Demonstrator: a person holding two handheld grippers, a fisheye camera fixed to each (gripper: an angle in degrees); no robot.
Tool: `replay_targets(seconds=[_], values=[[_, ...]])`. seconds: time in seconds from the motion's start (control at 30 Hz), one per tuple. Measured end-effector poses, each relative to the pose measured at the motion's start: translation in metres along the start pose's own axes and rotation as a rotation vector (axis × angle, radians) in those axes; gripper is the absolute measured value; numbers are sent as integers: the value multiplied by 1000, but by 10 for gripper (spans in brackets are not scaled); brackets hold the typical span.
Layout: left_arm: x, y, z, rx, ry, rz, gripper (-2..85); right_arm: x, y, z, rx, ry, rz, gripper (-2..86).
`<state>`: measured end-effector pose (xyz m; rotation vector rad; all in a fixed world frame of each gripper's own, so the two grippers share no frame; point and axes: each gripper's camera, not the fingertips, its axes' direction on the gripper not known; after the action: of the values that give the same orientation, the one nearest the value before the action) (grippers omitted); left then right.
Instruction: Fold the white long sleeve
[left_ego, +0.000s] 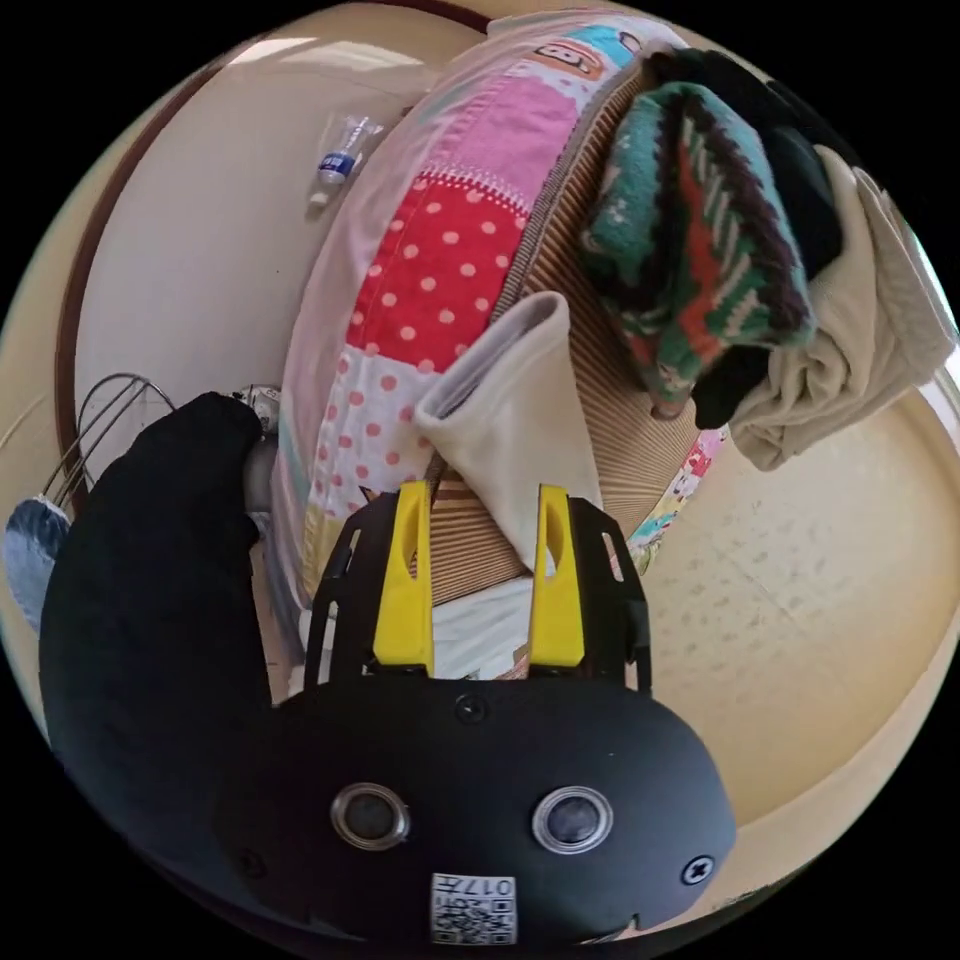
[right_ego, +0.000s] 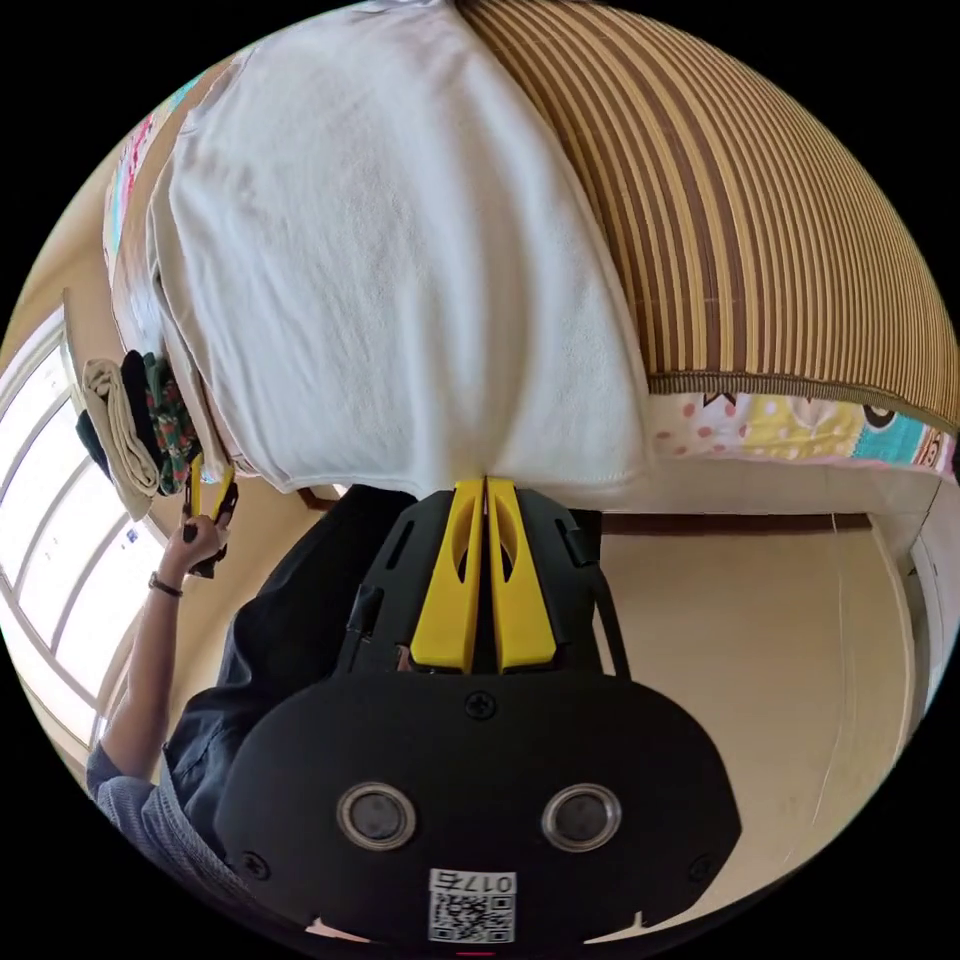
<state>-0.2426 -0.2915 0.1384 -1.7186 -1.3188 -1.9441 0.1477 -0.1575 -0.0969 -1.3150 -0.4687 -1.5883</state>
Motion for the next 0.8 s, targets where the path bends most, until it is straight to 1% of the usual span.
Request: replay_targets(seconds=[0.07, 0.13, 0.17, 0.2, 0.27, 0.3, 0.4, 0.43, 0.47, 0.5, 0.53, 0.57, 0.6, 0.67, 0.73, 0.8], values=[[-4, -10, -3, 1, -29, -105, 112, 6, 5, -9, 23, -34, 34, 3], [-2, -11, -8, 2, -80, -133, 81, 16, 15, -23, 65, -101, 88, 3], [3, -10, -13, 5, -113, -99, 50, 19, 18, -26, 77, -130, 102, 3], [7, -10, -17, 10, -101, -53, 34, 26, 24, -32, 102, -200, 131, 3], [26, -14, -32, -12, -132, 62, 21, 39, 36, -38, 160, -321, 186, 3], [32, -15, -35, -27, -141, 89, 19, 49, 43, -41, 203, -420, 217, 3], [71, -7, -50, -99, -196, 295, 12, 74, 62, -39, 310, -702, 277, 4], [95, 5, -55, -134, -236, 428, 11, 84, 70, -38, 366, -814, 298, 3], [122, 24, -59, -166, -264, 577, 10, 89, 74, -37, 394, -865, 306, 3], [135, 35, -62, -176, -271, 650, 9, 98, 81, -35, 449, -959, 324, 3], [161, 60, -70, -182, -265, 791, 9, 107, 88, -33, 505, -1038, 340, 3], [186, 87, -80, -172, -244, 929, 9, 111, 92, -33, 533, -1074, 348, 3], [199, 101, -86, -155, -231, 991, 8, 119, 98, -32, 576, -1132, 362, 3], [242, 150, -113, -33, -171, 1181, 8, 131, 106, -32, 620, -1191, 379, 3], [270, 182, -127, 69, -125, 1285, 8, 147, 113, -37, 660, -1235, 370, 3], [293, 212, -124, 96, -84, 1396, 8, 160, 116, -43, 668, -1239, 353, 3]])
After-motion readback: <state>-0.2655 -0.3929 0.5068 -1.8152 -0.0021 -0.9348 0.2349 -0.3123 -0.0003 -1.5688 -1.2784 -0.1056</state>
